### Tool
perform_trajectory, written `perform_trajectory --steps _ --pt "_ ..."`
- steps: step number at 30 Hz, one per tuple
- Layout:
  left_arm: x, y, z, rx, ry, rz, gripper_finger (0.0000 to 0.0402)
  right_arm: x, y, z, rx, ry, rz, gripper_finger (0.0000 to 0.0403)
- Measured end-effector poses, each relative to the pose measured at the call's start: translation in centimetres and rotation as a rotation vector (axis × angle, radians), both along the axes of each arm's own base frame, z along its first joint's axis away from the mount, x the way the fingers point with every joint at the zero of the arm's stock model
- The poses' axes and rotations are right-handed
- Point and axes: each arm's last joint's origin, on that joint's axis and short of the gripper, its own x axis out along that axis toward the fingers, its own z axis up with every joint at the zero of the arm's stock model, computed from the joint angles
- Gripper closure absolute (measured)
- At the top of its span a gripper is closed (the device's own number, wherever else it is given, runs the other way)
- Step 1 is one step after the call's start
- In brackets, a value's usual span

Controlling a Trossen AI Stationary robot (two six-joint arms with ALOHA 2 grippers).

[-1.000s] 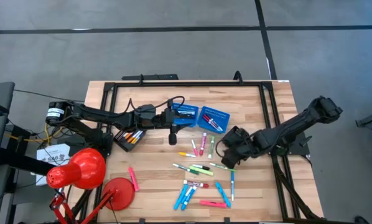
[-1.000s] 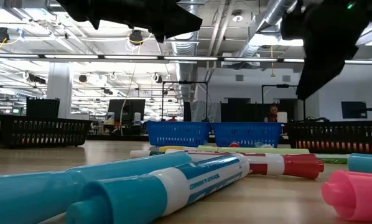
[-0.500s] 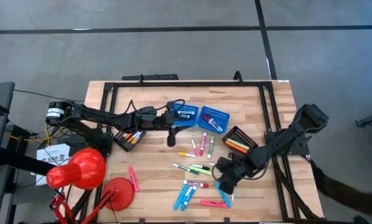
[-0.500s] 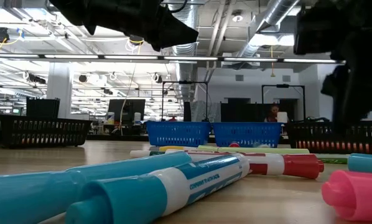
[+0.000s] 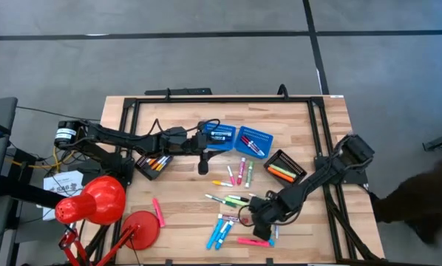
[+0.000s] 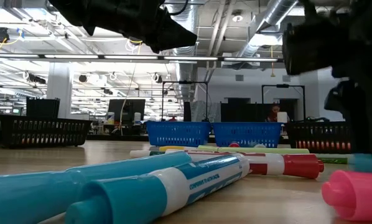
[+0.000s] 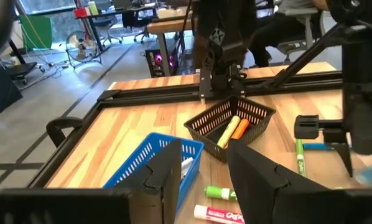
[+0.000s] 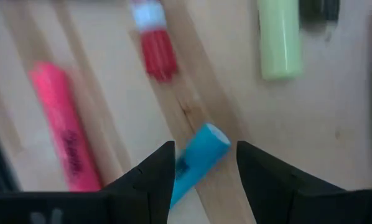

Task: Pick & Place Markers
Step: Put the light blue highlighter into the right black bin

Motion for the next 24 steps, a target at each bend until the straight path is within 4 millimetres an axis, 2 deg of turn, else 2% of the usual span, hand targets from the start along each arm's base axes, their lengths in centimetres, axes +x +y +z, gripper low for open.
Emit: perform_trajectory --steps 5,8,14,19,24 --pt "-0.1 0.0 -0.4 0.000 0.031 -0.001 0.0275 0.6 0.5 -0.8 -0.042 0.077 0.007 0.0247" --pt "-0.2 -0.3 -1.0 -0.001 0.097 -0.012 0.0275 0.6 0.5 -1.0 -0.056 0.084 0.030 0.0266" --pt "-0.8 -1.4 -2.3 0.004 0.244 -0.051 0.0275 0.6 0.2 -0.9 -0.070 0.085 0.065 0.0339" --pt "-0.9 -2.0 -2.5 0.006 0.263 -0.072 0.0275 0.8 -0.3 -1.0 -0.062 0.097 0.040 0.0396" --pt "-1.0 -1.9 -2.8 0.002 0.301 -0.082 0.0275 0.7 -0.9 0.1 -0.046 0.106 0.015 0.0374"
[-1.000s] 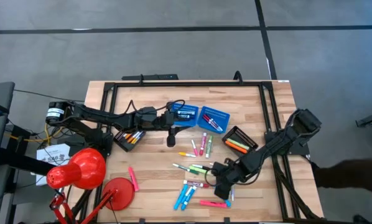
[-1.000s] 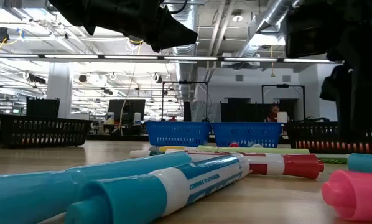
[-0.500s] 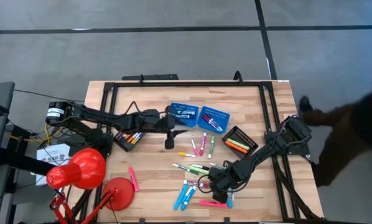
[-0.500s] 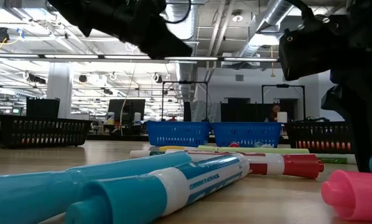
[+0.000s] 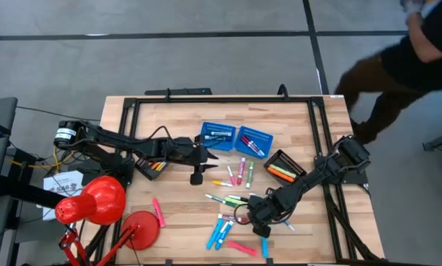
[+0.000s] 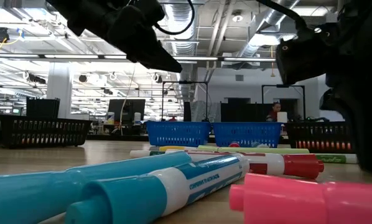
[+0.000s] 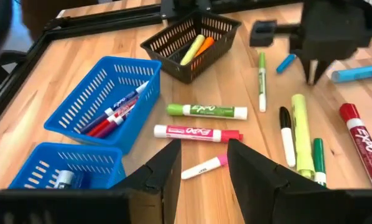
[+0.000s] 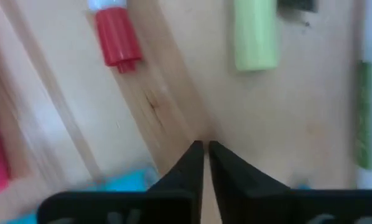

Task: Pick & Place Markers
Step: Put the light blue highlighter into the right black bin

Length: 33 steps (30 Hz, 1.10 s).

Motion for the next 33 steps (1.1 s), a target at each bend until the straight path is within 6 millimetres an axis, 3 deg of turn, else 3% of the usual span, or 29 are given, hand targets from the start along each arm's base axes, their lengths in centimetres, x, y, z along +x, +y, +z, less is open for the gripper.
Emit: perform_trajectory --steps 4,10,18,33 --pt "0.0 0.1 0.0 -0.001 -0.001 0.002 0.0275 -0.5 -0.4 2.4 0.051 -0.029 -0.030 0.0341" --pt "0.0 0.1 0.0 0.000 -0.001 0.001 0.0275 -1.2 -0.1 4.9 0.194 -0.024 -0.242 0.0295" --pt "0.0 0.1 0.0 0.000 -0.001 0.001 0.0275 -0.4 3.1 2.3 0.284 -0.050 -0.258 0.0245" --pt "0.0 0.1 0.0 0.000 -0.002 0.001 0.0275 1.0 3.3 -0.9 0.238 -0.072 -0.269 0.0238"
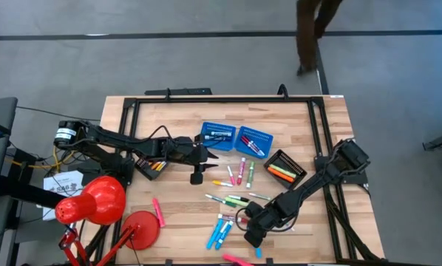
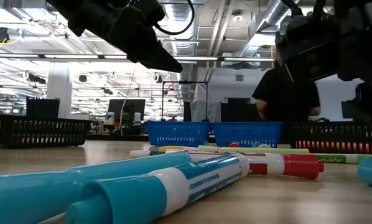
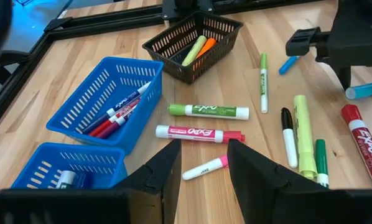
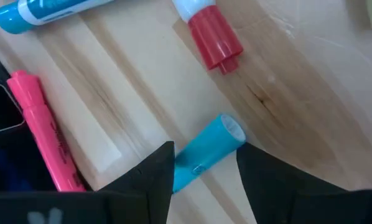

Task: Pick & Place Markers
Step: Put the light blue highlighter into the right black bin

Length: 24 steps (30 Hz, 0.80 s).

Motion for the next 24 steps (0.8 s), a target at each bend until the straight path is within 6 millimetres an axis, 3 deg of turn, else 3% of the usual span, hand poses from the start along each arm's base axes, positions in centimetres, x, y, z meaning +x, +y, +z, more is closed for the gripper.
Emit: perform_trajectory --steps 5,12,17,19,24 --pt "0.0 0.0 0.0 0.000 0.000 0.000 0.0275 -0.1 -0.1 -1.0 -0.069 0.012 0.111 0.0265" --pt "0.0 0.0 0.0 0.000 -0.001 0.000 0.0275 0.2 -1.2 -0.8 -0.107 0.018 0.139 0.0344" --pt "0.0 0.0 0.0 0.000 -0.001 0.000 0.0275 0.0 -3.7 1.2 -0.149 0.037 0.074 0.0355" --pt "0.0 0.0 0.0 0.000 -0.002 0.000 0.0275 -0.3 -4.8 3.1 -0.160 0.030 0.038 0.0345" --pt "0.0 0.0 0.1 0.000 -0.007 0.000 0.0275 -3.0 -7.7 7.1 -0.322 0.074 0.038 0.0336"
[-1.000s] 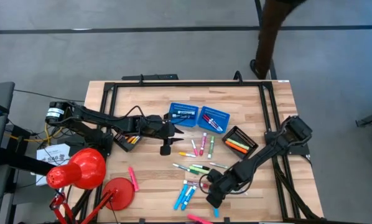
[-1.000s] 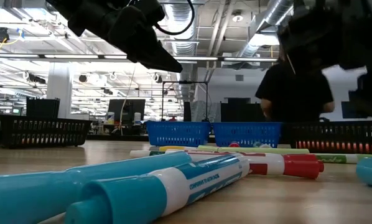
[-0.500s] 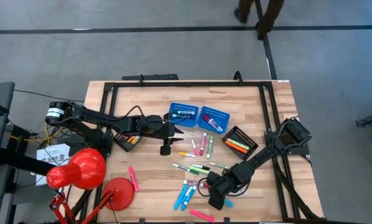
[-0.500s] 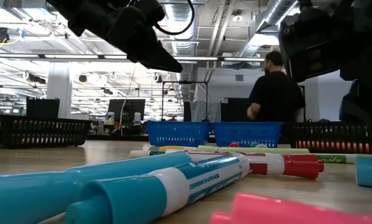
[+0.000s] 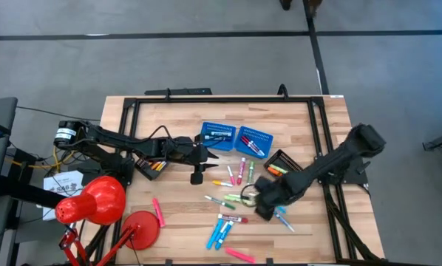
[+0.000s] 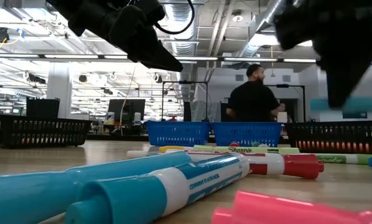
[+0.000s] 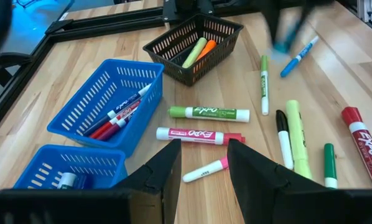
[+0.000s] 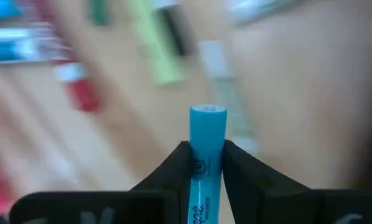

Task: Pick & Place Markers
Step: Put the light blue highlighter into the right black bin, then put the pink highlighter into the right black bin

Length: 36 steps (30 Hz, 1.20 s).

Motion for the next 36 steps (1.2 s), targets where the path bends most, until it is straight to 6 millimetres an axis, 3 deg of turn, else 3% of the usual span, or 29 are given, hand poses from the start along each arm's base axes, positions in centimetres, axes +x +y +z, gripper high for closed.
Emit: perform_trajectory --steps 3,6,11,20,26,31,36 --pt "0.0 0.0 0.0 0.000 0.000 0.000 0.0275 -2.0 -1.9 2.1 -0.138 0.035 -0.042 0.0345" --pt "0.0 0.0 0.0 0.000 0.000 0.000 0.0275 -3.5 -3.4 3.0 -0.311 0.084 -0.060 0.0347" --pt "0.0 0.0 0.0 0.000 0.000 0.000 0.0275 -4.3 -5.1 2.2 -0.481 0.090 -0.055 0.0337" --pt "0.0 0.0 0.0 0.000 -0.001 0.000 0.0275 -4.4 -6.4 -0.7 -0.433 0.156 -0.102 0.0321" --pt "0.0 0.0 0.1 0.000 -0.007 0.000 0.0275 -4.1 -6.9 -1.0 -0.388 0.167 -0.082 0.0277" --pt "0.0 0.0 0.1 -0.001 -0.009 0.000 0.0275 -3.3 -6.6 0.1 -0.368 0.124 -0.077 0.0230" --pt "0.0 0.0 0.1 -0.001 -0.009 0.000 0.0275 -1.7 -4.7 3.0 -0.294 -0.017 -0.034 0.0207"
